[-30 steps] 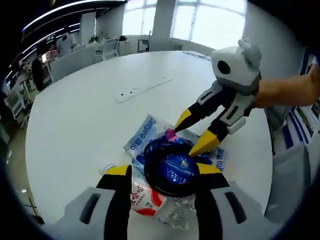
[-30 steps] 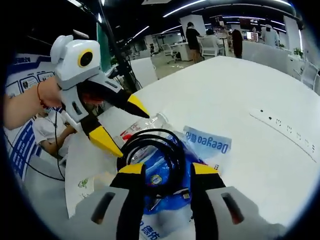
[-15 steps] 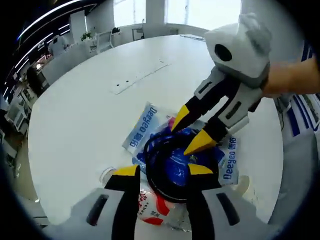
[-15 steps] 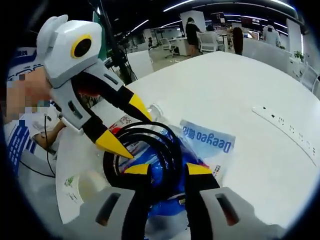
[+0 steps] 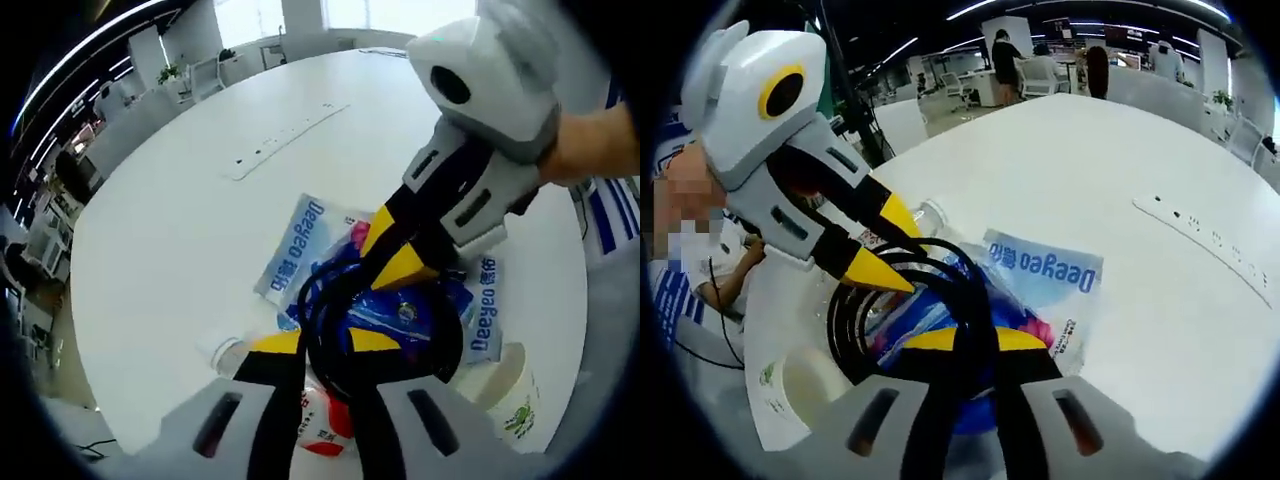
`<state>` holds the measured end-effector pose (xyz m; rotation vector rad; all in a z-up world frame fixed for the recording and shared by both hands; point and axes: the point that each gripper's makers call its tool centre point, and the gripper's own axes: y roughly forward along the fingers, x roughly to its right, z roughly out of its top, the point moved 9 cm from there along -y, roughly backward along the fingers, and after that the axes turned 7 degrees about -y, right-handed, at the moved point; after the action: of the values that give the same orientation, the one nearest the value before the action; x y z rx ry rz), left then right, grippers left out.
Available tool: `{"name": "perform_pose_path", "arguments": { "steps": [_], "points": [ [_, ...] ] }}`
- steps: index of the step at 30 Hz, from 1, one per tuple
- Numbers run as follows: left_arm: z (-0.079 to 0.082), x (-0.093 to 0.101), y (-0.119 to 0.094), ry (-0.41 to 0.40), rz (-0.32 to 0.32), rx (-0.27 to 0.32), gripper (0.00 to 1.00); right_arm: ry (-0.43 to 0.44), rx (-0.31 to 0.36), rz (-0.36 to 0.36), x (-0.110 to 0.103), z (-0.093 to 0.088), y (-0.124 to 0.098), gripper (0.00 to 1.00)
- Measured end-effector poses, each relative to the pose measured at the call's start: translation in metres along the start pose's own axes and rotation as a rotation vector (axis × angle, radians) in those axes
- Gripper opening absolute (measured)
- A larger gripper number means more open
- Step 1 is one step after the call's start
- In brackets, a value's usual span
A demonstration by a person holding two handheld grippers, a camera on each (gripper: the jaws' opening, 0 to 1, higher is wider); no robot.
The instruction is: Arrange the tabletop items into an orderly group along one side of the table until the central work area is clear of visible clutter.
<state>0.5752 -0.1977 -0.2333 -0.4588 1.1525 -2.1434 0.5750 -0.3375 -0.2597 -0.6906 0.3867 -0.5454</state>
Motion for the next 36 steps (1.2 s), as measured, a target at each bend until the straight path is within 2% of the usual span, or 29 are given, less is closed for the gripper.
{"name": "perform_pose_path", "arguments": {
  "steps": [7,11,13,22,36],
  "points": [
    [0.003,-0.002,-0.002,-0.038,0.014,0.011,0.08,0.048,0.018,-0.008,0.002,0.002,-0.002,0.03],
    [0.004,-0.002,-0.005,-0.085,0.001,0.035,0.06,0.072,0.025,-0.007,0.004,0.002,-0.005,0.02],
    [0.003,-0.002,-0.006,-0.082,0.001,0.035,0.06,0.081,0.033,-0.003,0.004,0.003,-0.007,0.02],
    [0.004,0.004,-0.015,-0.122,-0.002,0.066,0.04,0.094,0.070,0.002,0.000,0.010,-0.022,0.01],
    [0.009,0.016,-0.034,-0.139,0.003,0.100,0.03,0.080,0.108,0.006,-0.007,0.019,-0.042,0.00]
  ]
}}
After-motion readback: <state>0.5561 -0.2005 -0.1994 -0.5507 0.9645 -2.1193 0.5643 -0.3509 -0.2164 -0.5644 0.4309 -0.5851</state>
